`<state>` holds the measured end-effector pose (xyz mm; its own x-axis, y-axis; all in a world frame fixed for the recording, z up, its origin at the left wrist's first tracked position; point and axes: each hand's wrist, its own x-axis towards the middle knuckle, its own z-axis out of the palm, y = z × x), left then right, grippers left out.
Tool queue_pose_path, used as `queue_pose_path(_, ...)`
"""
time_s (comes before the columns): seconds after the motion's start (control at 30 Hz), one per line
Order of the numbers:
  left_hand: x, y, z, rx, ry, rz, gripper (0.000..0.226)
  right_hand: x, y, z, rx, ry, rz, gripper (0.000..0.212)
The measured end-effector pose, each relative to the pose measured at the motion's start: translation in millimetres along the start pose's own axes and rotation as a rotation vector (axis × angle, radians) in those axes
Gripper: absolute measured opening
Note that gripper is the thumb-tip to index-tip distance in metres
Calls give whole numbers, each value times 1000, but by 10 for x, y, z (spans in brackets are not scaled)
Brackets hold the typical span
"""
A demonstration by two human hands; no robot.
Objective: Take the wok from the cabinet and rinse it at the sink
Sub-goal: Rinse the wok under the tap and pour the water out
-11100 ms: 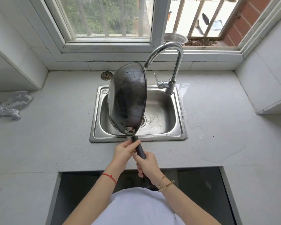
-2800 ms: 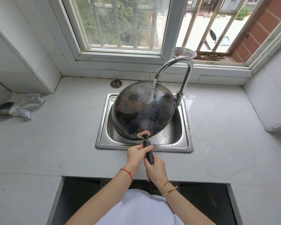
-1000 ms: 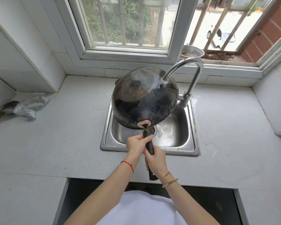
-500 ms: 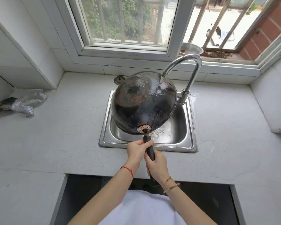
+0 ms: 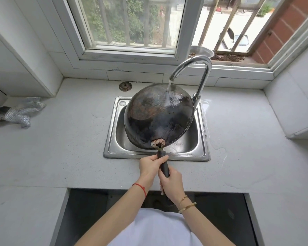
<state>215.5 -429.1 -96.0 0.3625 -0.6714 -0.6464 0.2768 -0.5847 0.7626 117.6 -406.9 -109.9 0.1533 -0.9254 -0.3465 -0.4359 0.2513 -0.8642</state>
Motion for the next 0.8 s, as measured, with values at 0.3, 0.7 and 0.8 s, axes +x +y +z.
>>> queue_pose_path(0.3,1,-61,-6,18,-5,-11,21,-47,4,-7,8,-24,12,10)
queue_pose_path(0.7,0,-61,-12,25,-9,-6,27,-48,-8,4,13,-23,59,16)
queue_pose_path(0.8,7,-72,-9,23,-10,-6,27,-51,-13,11,2,-16,60,15)
